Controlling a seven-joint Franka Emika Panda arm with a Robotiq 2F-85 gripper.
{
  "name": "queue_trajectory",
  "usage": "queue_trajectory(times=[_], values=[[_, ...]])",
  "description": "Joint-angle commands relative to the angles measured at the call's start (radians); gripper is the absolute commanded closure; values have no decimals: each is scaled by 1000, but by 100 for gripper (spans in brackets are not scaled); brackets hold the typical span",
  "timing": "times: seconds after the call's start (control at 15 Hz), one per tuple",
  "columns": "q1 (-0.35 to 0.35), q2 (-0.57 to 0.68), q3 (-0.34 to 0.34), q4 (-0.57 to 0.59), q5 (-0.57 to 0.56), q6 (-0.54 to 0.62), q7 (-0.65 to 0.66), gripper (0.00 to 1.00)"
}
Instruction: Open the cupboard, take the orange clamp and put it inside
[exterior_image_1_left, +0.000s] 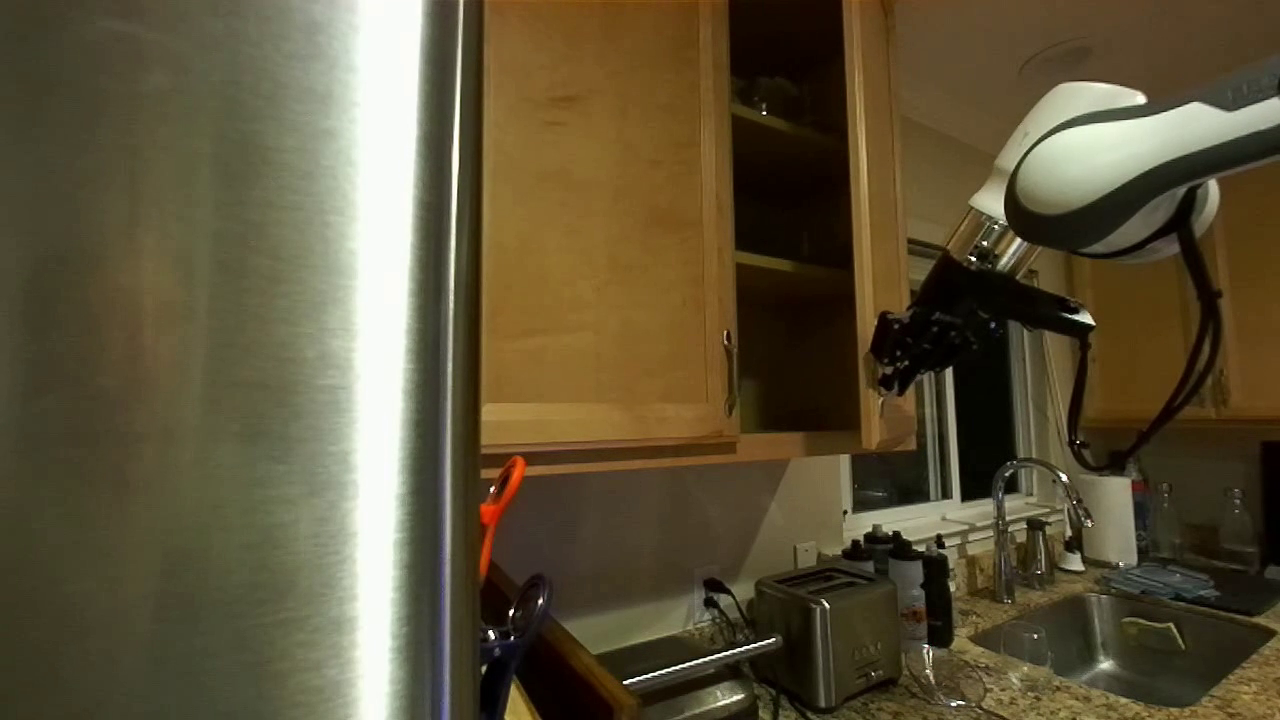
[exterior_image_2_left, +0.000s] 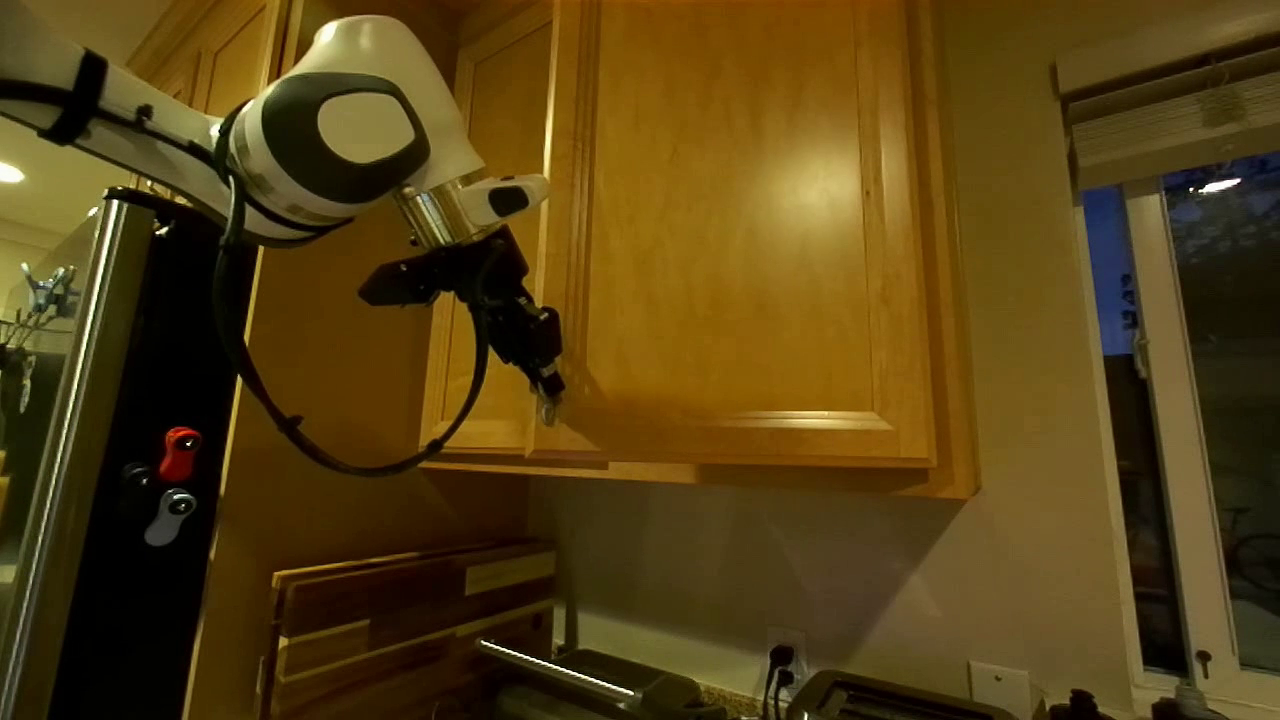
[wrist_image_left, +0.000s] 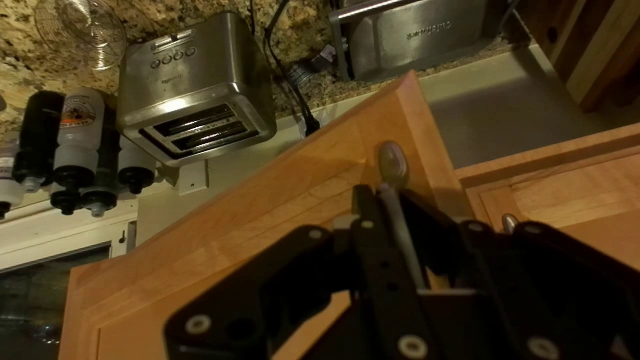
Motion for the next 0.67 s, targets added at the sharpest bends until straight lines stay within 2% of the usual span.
queue_trajectory(times=[0.0, 0.2, 0.6], values=[[-18, -31, 18, -17, 0, -24, 27, 83], [-32, -86, 41, -62, -13, -29, 47, 96], [-92, -258, 91, -171, -68, -60, 82, 94]])
